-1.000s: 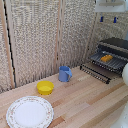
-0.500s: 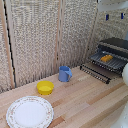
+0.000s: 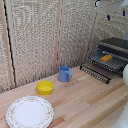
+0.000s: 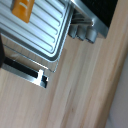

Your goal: Kindly employ your clamp to softly take hold of the bread. Delicately rest it on the oven pan, verifying that it is even on the surface. Using your clamp and attentiveness, smoothly glide the pan into the oven and along the appropriate brackets, securing it in position.

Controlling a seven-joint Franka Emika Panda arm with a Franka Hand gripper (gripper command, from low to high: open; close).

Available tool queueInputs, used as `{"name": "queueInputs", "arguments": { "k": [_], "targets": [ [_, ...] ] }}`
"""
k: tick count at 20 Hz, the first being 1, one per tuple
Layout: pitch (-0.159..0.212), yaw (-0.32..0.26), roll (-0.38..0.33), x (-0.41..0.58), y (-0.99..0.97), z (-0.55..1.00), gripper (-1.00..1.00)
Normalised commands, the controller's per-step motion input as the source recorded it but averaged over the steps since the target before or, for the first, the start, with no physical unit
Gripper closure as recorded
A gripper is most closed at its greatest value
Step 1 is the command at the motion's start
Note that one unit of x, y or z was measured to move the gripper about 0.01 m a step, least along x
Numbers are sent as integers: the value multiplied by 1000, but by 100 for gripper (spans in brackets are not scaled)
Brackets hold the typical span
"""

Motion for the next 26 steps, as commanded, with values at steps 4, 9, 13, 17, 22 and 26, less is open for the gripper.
{"name": "queueInputs", "arguments": {
  "k": [4,9,13,17,22,26],
  "targets": [
    [258,59,-204,-5,606,0,-100],
    [245,97,-238,-35,450,-20,-100],
    [189,224,-289,-132,28,-154,-100],
    [157,259,-272,-79,0,-199,-100],
    [143,273,-253,-45,-1,-201,-100],
    [118,305,-207,0,-6,-193,-100]
  ]
}}
